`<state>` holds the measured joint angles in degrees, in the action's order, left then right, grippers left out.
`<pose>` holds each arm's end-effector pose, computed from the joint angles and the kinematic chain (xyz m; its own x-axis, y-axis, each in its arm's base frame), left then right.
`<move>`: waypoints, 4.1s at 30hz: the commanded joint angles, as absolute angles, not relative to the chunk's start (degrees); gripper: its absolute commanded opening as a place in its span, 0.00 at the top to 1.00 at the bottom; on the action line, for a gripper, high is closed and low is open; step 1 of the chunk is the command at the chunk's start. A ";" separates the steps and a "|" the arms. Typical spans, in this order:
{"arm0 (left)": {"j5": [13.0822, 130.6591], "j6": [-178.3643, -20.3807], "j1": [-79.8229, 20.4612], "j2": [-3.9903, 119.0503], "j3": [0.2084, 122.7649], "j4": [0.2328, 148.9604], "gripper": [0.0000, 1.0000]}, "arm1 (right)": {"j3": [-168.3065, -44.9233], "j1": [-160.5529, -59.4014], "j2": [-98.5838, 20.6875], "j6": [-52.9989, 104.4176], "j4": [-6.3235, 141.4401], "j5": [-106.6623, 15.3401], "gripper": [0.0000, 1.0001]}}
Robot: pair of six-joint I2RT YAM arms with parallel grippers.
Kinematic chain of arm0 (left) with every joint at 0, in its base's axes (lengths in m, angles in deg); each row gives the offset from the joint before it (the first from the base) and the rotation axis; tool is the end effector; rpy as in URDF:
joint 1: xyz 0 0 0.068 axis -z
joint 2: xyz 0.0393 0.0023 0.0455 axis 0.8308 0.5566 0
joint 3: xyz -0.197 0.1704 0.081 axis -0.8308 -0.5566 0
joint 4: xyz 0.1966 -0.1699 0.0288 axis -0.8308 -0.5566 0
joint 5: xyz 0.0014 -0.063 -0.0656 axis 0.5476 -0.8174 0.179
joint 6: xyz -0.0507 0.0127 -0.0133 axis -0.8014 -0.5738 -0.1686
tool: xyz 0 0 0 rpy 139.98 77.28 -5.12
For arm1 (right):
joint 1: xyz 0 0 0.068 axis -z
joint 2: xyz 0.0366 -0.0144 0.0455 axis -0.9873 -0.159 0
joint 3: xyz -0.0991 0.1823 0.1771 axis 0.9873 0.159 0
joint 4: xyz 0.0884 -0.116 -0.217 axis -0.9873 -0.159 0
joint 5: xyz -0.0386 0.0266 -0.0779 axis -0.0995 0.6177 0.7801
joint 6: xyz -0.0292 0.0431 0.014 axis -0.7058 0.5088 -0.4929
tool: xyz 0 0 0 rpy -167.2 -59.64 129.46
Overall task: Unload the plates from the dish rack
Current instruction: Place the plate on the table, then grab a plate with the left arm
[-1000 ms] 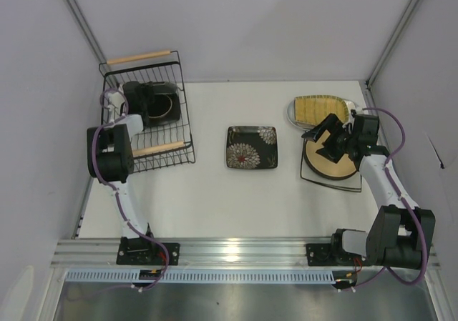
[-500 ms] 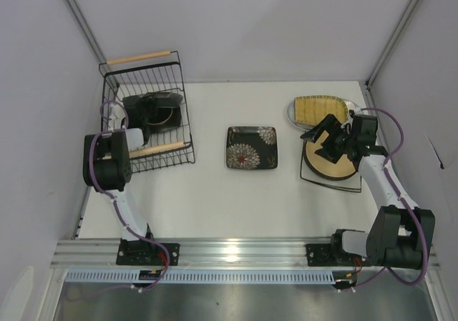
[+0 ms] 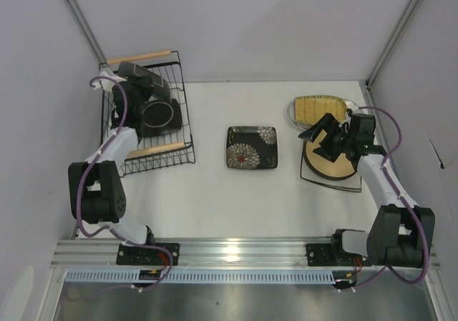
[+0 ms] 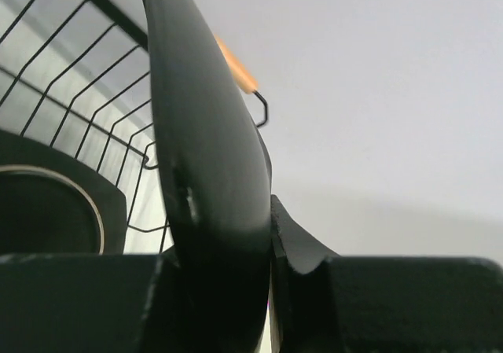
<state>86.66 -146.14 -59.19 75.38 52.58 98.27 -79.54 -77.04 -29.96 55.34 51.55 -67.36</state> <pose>0.3854 0.0243 0.2984 0.1022 -0.8415 -0.5305 -0.1493 0.5143 -0.8445 0.2684 -0.0005 0.2542 -0.7051 0.5659 -0.4273 0.1281 0.6943 0.7082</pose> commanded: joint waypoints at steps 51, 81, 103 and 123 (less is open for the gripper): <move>129.97 -46.49 4.73 100.78 66.32 88.13 1.00 | -70.97 -61.69 -22.29 61.78 58.83 -73.00 0.00; 121.81 -72.72 5.78 97.70 69.01 60.04 0.00 | -69.74 -61.60 -22.91 61.87 59.98 -72.91 0.00; 108.78 -95.79 6.93 81.73 69.91 43.13 0.00 | -68.95 -61.60 -22.82 61.87 60.24 -72.83 0.00; 89.06 -160.17 -52.04 61.39 47.53 92.17 0.00 | -68.60 -61.60 -21.59 61.79 60.24 -75.29 0.00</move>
